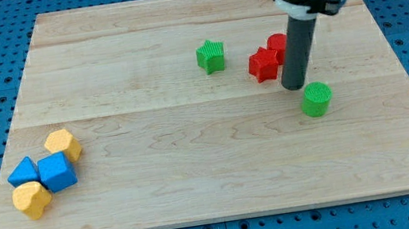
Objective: Move the red star towards the top left of the green circle
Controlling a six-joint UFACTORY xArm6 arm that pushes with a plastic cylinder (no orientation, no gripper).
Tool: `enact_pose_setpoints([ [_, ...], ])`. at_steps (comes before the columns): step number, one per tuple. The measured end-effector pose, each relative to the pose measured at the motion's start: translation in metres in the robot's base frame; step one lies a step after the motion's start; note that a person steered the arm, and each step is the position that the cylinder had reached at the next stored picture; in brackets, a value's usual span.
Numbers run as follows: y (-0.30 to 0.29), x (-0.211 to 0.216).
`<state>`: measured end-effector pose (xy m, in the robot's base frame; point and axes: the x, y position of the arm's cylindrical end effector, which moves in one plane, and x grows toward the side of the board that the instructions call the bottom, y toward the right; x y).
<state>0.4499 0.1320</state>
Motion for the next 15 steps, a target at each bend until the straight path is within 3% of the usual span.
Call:
enact_pose_setpoints([
  [2, 0.037, 0.023],
  [3, 0.029, 0.081],
  [4, 0.035, 0.061],
  [6, -0.121, 0.020],
  [7, -0.138, -0.023],
  [8, -0.103, -0.070],
  [10, -0.026, -0.076],
  [11, -0.001, -0.038],
  [14, 0.029, 0.004],
  [15, 0.028, 0.038],
])
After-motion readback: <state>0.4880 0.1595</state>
